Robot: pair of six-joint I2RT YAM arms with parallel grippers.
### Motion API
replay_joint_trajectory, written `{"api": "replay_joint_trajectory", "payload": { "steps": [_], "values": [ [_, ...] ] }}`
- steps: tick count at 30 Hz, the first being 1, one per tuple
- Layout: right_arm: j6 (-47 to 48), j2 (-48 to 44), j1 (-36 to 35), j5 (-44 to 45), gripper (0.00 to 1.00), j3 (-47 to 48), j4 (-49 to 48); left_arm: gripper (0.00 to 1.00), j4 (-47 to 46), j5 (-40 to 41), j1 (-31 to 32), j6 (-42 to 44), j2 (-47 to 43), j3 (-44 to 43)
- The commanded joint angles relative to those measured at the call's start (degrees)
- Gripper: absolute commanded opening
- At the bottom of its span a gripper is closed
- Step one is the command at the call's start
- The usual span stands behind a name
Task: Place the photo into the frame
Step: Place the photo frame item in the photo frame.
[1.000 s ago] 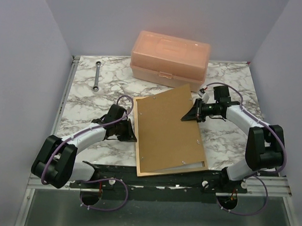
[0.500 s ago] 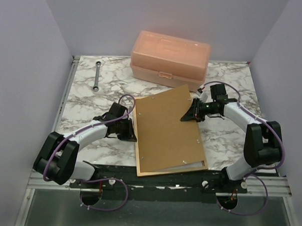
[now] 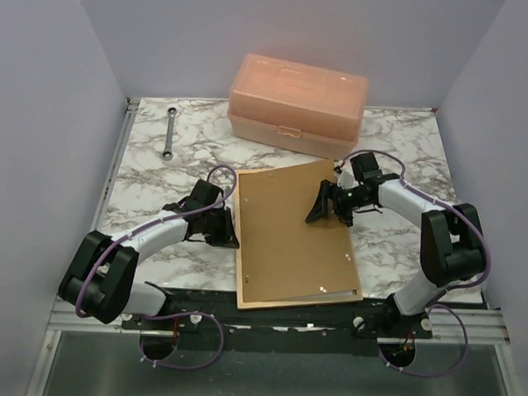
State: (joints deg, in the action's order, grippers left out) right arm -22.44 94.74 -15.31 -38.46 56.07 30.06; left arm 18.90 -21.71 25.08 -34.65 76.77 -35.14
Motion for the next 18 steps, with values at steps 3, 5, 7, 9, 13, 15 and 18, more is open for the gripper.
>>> {"api": "replay_joint_trajectory", "payload": {
  "steps": [3, 5, 7, 9, 13, 15, 18],
  "values": [
    [-0.1, -0.2, -2.5, 7.5, 0.91, 1.5, 3.7, 0.13, -1.1, 1.5, 0.0, 1.1, 1.4, 0.0],
    [-0.2, -1.1, -2.9, 10.0, 1.0, 1.6, 4.1, 0.14, -1.0, 1.6, 0.1, 1.1, 1.2, 0.2],
    [-0.2, -1.9, -3.1, 12.1, 1.0, 2.0, 4.7, 0.14, -1.4, 1.3, 0.1, 1.1, 0.8, 0.4],
    [-0.2, -2.3, -3.4, 13.7, 1.0, 2.4, 5.4, 0.16, -1.4, 1.2, 0.1, 0.9, 0.3, 0.5],
    [-0.3, -2.6, -4.2, 16.9, 1.0, 3.0, 6.9, 0.22, -1.5, 1.1, 0.1, 0.6, -0.7, 0.6],
    [-0.3, -2.7, -4.6, 18.5, 1.0, 3.3, 7.6, 0.33, -1.4, 1.5, 0.1, 0.3, -1.5, 0.7],
    [-0.5, -2.8, -5.8, 21.7, 1.0, 4.2, 9.3, 0.52, -1.5, 2.3, 0.1, -0.4, -3.1, 1.3]
  ]
}}
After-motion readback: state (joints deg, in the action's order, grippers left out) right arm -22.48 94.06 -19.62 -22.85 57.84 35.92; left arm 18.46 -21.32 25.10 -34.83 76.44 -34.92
